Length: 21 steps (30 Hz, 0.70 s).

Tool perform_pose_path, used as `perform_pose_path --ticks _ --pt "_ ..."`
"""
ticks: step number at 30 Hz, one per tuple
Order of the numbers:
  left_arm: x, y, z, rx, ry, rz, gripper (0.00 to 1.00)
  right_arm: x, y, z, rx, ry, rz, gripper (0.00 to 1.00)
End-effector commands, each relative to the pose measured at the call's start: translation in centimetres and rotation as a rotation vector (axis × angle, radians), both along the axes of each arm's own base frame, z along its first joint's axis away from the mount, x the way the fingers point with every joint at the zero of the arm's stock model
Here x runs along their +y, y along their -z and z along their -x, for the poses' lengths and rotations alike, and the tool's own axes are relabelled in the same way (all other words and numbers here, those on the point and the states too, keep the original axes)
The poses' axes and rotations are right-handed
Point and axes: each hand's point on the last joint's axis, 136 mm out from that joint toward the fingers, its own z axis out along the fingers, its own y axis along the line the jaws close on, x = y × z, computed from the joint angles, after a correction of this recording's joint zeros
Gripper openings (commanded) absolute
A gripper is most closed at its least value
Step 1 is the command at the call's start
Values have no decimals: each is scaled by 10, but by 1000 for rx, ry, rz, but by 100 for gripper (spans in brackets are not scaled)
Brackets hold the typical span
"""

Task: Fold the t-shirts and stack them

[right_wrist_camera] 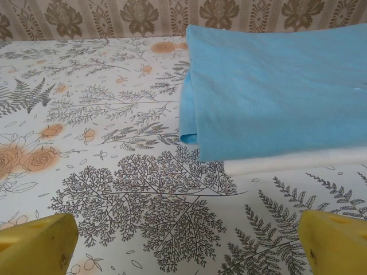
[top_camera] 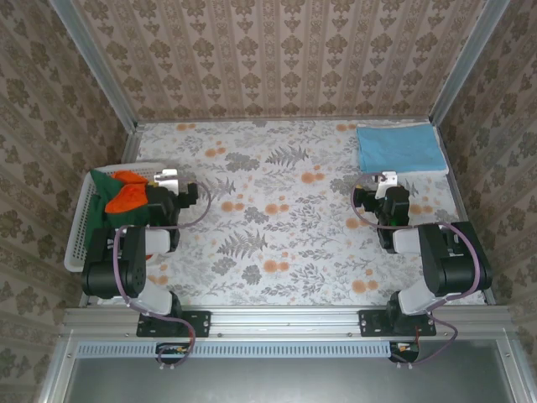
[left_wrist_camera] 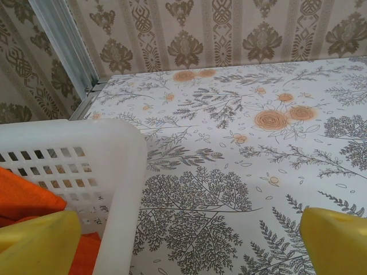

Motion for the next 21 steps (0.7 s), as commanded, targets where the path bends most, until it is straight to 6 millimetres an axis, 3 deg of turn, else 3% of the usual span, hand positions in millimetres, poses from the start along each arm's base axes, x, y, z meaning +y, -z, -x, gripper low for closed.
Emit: perform_pose_path --ticks 1,21 --pt "-2 26 8 101 28 6 100 2 -6 -3 -15 -11 -14 99" --pt "-2 26 8 100 30 7 100 3 -5 -4 -10 -9 -8 100"
